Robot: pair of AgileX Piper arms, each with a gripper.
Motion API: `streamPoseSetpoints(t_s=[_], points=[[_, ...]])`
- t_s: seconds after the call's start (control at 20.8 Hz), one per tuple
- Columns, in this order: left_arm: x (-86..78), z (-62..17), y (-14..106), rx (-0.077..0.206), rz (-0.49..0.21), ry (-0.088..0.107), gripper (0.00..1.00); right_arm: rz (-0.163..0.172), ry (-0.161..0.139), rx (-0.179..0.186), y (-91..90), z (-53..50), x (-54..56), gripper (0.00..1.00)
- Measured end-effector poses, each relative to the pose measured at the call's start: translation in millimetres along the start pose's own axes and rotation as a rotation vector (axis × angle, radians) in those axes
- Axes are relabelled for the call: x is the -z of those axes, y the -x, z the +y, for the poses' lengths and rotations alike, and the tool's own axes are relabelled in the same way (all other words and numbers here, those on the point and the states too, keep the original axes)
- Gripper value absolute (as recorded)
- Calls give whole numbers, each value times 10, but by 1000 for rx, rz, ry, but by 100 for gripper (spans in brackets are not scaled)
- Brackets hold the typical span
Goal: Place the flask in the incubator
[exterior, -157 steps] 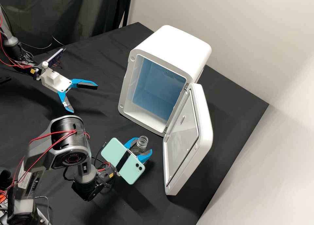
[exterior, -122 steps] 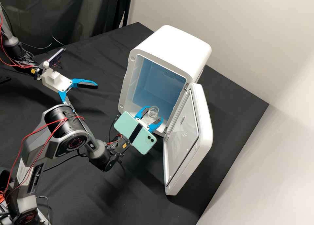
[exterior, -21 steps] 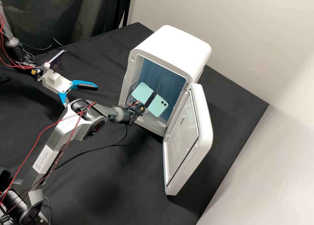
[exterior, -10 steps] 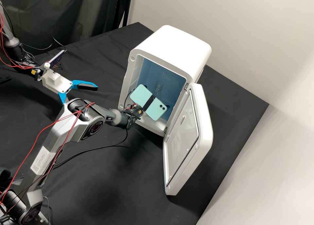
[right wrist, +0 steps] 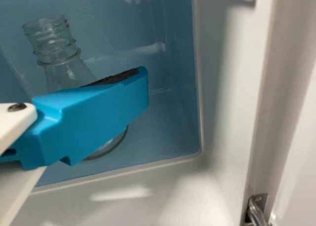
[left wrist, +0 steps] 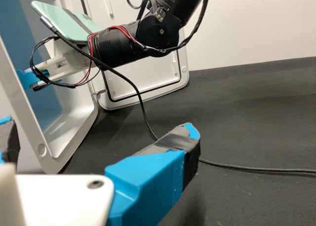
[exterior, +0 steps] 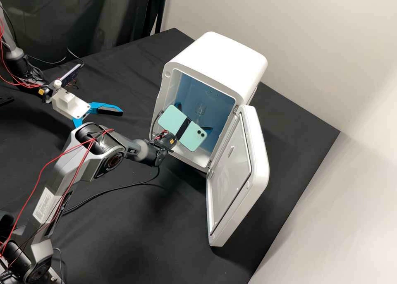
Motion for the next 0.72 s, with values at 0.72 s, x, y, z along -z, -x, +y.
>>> streamPoseSetpoints(t_s=[0.72], points=[[-60, 71, 101, -20, 14, -5, 100, 33, -17, -40, 772, -165, -49, 100]])
